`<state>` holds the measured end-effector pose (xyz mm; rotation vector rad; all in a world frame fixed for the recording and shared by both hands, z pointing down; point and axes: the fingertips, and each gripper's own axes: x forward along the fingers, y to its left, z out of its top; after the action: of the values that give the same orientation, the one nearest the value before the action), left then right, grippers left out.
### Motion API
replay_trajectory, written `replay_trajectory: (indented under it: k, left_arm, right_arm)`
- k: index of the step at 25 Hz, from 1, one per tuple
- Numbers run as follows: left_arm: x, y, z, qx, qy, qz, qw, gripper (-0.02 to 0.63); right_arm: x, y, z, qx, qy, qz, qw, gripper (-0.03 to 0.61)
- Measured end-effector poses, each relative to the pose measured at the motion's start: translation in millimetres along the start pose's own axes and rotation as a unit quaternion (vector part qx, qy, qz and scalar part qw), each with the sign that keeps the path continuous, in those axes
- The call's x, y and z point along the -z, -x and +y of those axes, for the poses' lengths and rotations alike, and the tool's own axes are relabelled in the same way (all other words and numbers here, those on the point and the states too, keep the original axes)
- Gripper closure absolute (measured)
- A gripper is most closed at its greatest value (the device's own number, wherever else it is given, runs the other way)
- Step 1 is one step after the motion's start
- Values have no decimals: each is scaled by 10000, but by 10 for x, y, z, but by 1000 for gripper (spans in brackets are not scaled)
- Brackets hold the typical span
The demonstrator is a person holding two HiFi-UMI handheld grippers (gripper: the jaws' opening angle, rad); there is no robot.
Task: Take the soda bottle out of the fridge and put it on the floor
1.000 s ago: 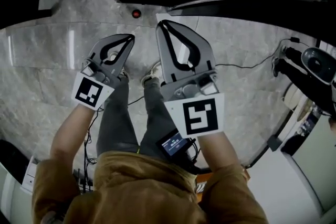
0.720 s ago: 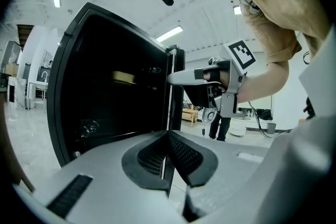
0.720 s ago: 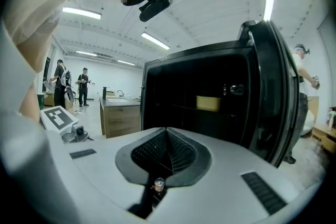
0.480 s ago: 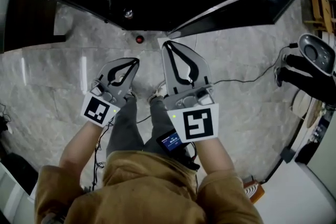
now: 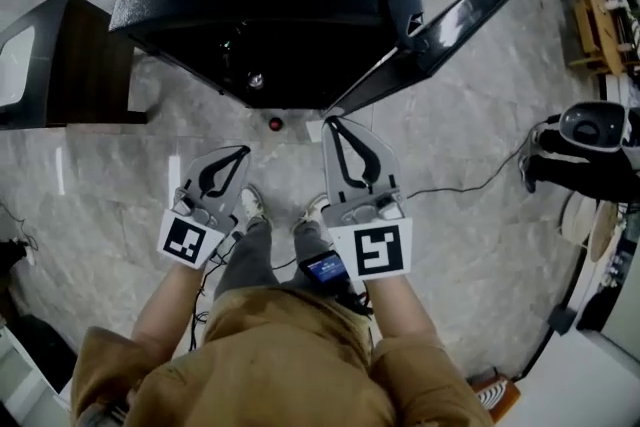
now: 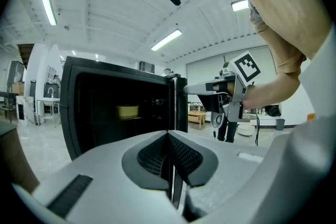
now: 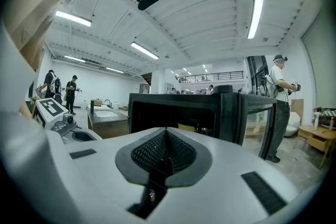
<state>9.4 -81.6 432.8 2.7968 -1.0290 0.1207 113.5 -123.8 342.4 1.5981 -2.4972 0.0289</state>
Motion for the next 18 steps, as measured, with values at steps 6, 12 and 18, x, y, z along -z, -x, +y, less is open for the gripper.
replay_trajectory:
  k: [6,12,18]
  left_arm:
    - [-544,226,58,-214,-48,-208,9995,612]
    - [-1015,348,99,-349,-182,-321,9987,612]
    - [-1445,609,153,-565,-274,-544,9965,612]
  right_arm:
    - [-527,143,-70,81,73,-142,9998,577]
    - [-969,267,-173,90,168,-403,9990,577]
    - [-1308,443,-124,-43,295,-684,9972,577]
